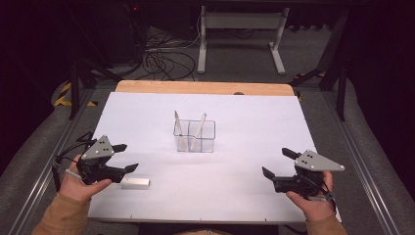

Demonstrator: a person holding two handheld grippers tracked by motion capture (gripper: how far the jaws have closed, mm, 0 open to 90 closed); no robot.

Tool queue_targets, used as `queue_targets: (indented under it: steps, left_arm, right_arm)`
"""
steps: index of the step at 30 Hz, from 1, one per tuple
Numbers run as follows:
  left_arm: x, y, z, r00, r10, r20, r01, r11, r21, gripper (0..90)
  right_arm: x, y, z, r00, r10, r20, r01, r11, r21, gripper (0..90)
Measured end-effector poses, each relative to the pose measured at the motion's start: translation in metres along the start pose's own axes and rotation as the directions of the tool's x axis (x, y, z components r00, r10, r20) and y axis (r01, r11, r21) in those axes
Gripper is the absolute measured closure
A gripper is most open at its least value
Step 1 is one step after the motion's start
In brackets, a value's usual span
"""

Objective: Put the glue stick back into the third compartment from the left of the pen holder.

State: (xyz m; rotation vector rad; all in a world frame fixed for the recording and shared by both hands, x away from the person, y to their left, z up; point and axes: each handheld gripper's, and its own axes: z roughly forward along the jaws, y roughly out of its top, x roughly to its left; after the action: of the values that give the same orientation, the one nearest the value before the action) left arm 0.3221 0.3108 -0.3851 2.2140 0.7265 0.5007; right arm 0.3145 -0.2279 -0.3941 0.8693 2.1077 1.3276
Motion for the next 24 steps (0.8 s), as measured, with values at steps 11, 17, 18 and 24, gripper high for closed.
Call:
queue_targets:
  steps: [11,17,18,24]
  left_arm:
    - [0.004,-0.007,0.001,0.9983,0.05,0.03,-0.051,0.9978,0.042,29.7]
    - [0.007,-0.011,0.004,0.9956,0.084,0.042,-0.088,0.9902,0.108,34.3]
    - [0.007,-0.011,0.004,0.995,0.085,0.053,-0.091,0.9887,0.119,34.5]
    - [0.008,-0.013,0.006,0.9884,0.116,0.098,-0.131,0.9768,0.169,36.6]
  right_arm:
    - [0.0,0.0,0.0,1.0,0.0,-0.003,0.0,1.0,0.004,11.0]
    - [0.001,0.0,0.001,1.0,0.001,-0.004,-0.001,1.0,0.004,11.0]
    - [0.001,0.0,0.001,1.0,0.0,-0.004,0.0,1.0,0.004,11.0]
    - [0.001,0.0,0.001,1.0,-0.002,-0.005,0.002,1.0,0.006,11.0]
